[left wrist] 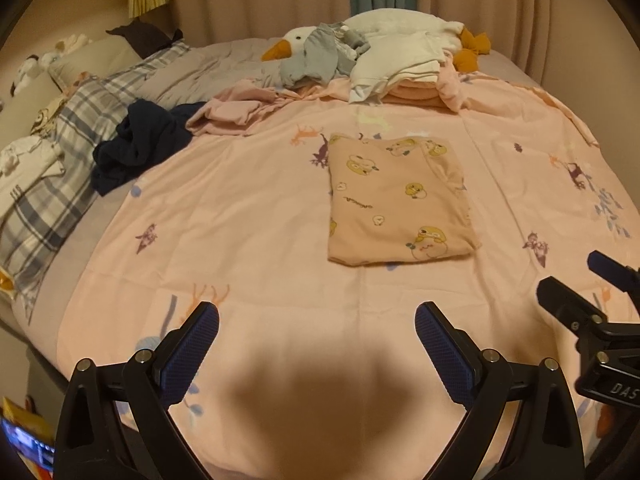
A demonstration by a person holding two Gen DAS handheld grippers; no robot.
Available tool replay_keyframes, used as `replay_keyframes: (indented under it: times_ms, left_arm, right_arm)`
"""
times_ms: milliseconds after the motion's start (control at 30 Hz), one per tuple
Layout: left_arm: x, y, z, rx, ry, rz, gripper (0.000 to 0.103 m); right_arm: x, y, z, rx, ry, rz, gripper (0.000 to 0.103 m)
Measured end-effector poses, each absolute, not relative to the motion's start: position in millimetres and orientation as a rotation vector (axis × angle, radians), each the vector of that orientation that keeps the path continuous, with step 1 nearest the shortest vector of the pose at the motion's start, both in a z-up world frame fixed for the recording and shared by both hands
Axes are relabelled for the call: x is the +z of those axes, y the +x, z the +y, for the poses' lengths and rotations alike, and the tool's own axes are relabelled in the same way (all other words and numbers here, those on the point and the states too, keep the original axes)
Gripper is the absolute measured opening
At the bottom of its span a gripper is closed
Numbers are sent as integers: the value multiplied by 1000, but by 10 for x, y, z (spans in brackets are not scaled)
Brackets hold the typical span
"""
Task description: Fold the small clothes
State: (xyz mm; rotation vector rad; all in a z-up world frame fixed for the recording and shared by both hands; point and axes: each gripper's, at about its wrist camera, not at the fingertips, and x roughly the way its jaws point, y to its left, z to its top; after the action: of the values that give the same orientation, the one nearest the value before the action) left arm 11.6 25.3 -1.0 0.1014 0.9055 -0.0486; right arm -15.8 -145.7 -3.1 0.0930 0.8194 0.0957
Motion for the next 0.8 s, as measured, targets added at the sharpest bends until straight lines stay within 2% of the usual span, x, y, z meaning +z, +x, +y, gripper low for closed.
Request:
replay_keyframes:
  times_ms: [800]
  left_arm:
    - [-113,129,227,-68,100,934,98]
  right_arm:
    - [-148,-110,-1456,54,85,863,103]
